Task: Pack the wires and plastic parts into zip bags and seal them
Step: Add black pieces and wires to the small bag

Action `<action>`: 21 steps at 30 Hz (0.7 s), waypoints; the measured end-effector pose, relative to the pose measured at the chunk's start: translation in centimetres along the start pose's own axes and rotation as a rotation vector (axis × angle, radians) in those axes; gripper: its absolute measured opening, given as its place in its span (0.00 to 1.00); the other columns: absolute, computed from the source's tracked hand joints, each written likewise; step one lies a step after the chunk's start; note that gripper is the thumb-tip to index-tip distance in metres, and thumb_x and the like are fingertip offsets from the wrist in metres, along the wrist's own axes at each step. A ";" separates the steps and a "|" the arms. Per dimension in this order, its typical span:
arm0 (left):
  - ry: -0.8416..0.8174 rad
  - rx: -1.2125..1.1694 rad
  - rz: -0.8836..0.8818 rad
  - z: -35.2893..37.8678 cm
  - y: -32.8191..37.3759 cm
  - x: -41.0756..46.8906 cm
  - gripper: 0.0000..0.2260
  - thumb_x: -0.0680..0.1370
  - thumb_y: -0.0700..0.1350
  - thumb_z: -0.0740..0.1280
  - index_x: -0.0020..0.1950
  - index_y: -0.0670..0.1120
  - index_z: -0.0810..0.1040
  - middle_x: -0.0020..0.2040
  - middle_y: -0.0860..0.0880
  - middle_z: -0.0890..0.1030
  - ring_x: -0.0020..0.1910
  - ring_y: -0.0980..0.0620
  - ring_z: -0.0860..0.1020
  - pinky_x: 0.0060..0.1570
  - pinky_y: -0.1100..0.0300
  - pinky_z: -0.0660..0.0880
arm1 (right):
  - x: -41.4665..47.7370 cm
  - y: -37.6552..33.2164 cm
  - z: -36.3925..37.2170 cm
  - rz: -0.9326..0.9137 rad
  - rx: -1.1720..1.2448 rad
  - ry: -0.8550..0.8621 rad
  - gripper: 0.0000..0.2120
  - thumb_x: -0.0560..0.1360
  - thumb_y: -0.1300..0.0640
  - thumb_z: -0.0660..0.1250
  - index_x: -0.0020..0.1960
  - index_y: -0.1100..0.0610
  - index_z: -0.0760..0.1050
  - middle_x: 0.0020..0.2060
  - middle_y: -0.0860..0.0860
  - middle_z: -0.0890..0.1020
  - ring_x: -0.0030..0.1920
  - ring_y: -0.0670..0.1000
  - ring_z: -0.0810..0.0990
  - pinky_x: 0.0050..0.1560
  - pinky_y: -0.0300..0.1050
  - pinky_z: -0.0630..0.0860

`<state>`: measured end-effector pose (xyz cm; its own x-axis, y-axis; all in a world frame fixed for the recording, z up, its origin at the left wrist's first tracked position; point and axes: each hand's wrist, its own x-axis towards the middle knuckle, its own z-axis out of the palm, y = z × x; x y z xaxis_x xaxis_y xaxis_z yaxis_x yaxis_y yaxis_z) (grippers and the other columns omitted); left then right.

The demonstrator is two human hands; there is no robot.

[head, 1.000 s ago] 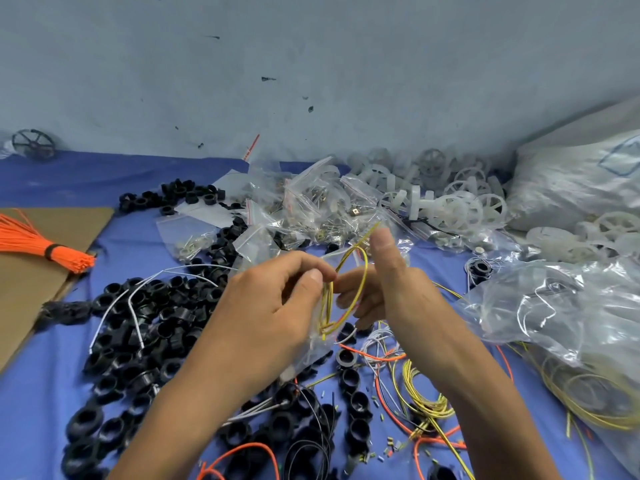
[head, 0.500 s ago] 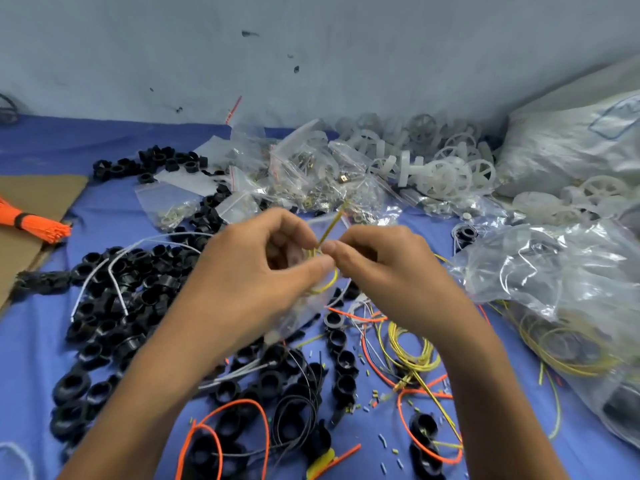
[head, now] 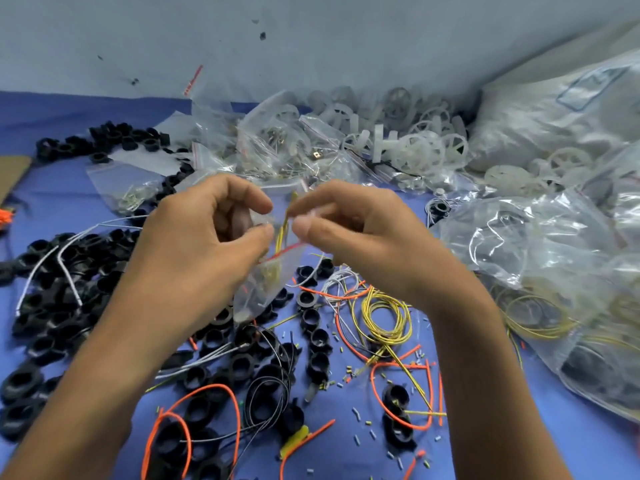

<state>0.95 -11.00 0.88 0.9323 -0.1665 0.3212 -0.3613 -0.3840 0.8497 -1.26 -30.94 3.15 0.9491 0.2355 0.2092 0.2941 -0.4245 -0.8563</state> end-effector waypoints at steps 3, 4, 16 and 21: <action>0.039 -0.034 -0.003 -0.4 -0.3 0.2 0.08 0.71 0.52 0.77 0.47 0.58 0.81 0.33 0.57 0.78 0.28 0.61 0.73 0.29 0.69 0.71 | -0.3 0.2 -1.9 -0.020 0.133 0.137 0.10 0.81 0.58 0.64 0.60 0.52 0.78 0.42 0.56 0.84 0.37 0.48 0.78 0.39 0.48 0.79; 0.052 -0.036 -0.018 -0.5 -0.4 0.3 0.08 0.70 0.56 0.75 0.47 0.60 0.81 0.34 0.58 0.79 0.28 0.61 0.74 0.30 0.69 0.72 | -0.5 0.4 -2.8 -0.015 0.142 0.198 0.09 0.82 0.59 0.63 0.60 0.53 0.78 0.42 0.57 0.84 0.37 0.49 0.78 0.39 0.47 0.78; 0.071 -0.008 -0.032 -1.6 0.1 0.4 0.12 0.70 0.60 0.68 0.52 0.64 0.81 0.34 0.59 0.80 0.25 0.55 0.77 0.32 0.52 0.77 | -3.2 4.7 -6.5 0.176 -0.057 0.325 0.06 0.80 0.60 0.66 0.51 0.52 0.82 0.39 0.54 0.84 0.36 0.46 0.78 0.35 0.38 0.75; 0.046 -0.015 -0.043 -1.7 0.4 0.3 0.14 0.68 0.61 0.67 0.53 0.64 0.81 0.35 0.58 0.80 0.27 0.54 0.78 0.35 0.52 0.77 | -3.1 5.7 -6.7 0.238 -0.238 0.251 0.04 0.78 0.58 0.68 0.49 0.51 0.81 0.38 0.47 0.84 0.35 0.43 0.78 0.39 0.40 0.73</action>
<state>1.12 -9.64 2.01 0.9469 -0.1079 0.3030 -0.3210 -0.3758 0.8693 -1.74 -40.00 0.78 0.9831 -0.1013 0.1523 0.0532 -0.6386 -0.7677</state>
